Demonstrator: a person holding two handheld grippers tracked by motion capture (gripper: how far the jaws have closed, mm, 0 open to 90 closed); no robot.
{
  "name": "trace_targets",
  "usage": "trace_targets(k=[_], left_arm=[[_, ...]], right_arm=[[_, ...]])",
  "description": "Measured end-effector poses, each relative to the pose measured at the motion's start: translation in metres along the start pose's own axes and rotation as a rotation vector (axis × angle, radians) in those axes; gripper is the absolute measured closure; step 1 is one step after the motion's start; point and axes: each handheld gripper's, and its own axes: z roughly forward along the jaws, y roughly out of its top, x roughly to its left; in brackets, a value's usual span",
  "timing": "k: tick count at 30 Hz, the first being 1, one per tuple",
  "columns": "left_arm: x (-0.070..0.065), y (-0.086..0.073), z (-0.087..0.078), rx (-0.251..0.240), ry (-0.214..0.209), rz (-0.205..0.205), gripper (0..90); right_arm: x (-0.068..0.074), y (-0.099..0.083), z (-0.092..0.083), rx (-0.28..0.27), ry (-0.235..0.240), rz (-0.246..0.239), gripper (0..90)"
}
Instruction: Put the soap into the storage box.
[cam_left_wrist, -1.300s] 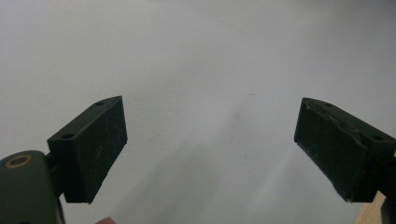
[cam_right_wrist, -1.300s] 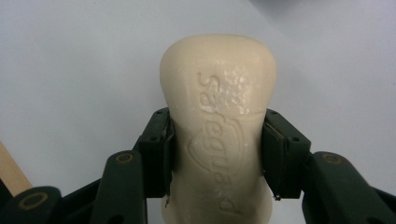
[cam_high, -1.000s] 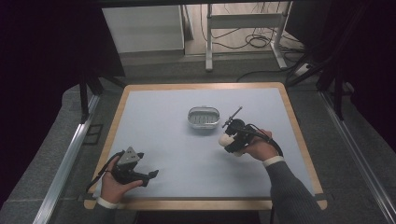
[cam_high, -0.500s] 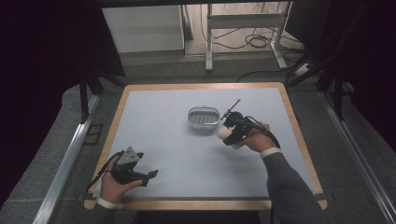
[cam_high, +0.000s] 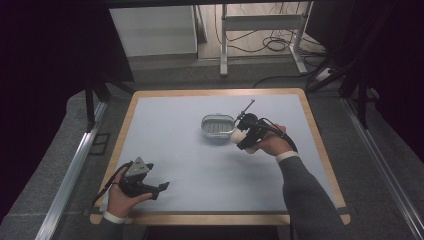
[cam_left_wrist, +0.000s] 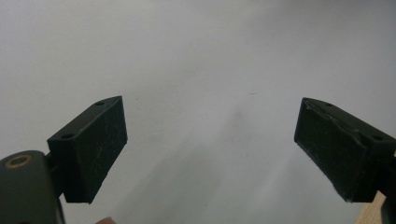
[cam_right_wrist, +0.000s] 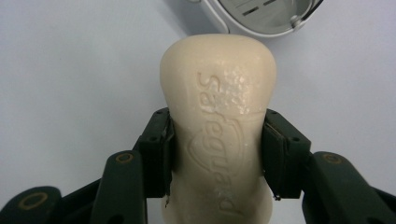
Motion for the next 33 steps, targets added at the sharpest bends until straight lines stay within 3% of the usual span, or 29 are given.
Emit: trace_targets(k=[18, 23, 33], left_arm=[[0.001, 0.0, -0.002, -0.006, -0.001, -0.002, 10.0], [0.001, 0.0, -0.001, -0.004, -0.002, -0.001, 10.0], [0.001, 0.0, -0.002, -0.001, 0.001, 0.003, 10.0]], right_arm=[[-0.009, 0.013, 0.004, -0.015, -0.007, -0.004, 49.8], [-0.013, 0.016, 0.005, -0.036, 0.018, 0.002, 49.8], [-0.018, 0.029, 0.005, -0.028, -0.008, -0.026, 49.8]])
